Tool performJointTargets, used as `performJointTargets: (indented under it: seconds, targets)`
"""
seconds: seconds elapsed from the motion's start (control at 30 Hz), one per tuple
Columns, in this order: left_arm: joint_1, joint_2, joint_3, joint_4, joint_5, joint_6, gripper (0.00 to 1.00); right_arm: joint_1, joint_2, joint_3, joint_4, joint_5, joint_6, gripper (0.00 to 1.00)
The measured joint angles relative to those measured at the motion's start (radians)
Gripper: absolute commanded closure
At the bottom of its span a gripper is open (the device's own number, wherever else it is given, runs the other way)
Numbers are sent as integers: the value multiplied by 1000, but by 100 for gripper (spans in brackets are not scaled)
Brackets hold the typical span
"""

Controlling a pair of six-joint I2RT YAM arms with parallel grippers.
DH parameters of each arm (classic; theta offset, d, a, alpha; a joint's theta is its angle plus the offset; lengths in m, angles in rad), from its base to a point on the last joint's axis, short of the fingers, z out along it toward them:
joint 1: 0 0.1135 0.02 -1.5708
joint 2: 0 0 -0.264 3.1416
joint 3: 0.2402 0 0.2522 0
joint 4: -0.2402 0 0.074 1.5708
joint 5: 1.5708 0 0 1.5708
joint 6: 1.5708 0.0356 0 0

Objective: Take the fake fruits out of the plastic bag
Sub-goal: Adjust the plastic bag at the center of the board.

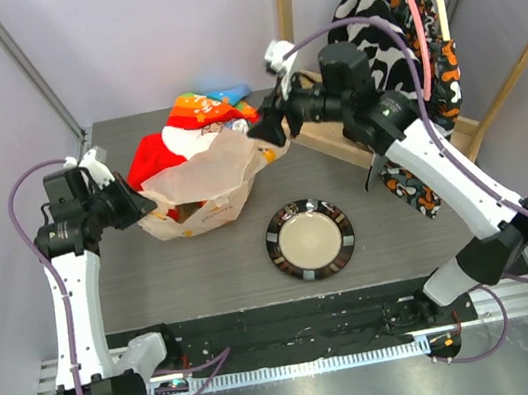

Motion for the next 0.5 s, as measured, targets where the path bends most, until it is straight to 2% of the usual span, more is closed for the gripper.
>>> performJointTargets:
  seconds: [0.07,0.2,0.4,0.5]
  targets:
    - [3,19,6,18,5,-29,100,74,-15,-12,-29,-28,-53,55]
    - [5,50,23,42,15,-64,100,209,46,-23,-60,-71,-111,63]
    - [5,45,35,47,22,-88,100,280,247,-10,-49,-61,-109,72]
    - [8,37,35,48,25,-101,100,292,336,25,-48,-56,-97,73]
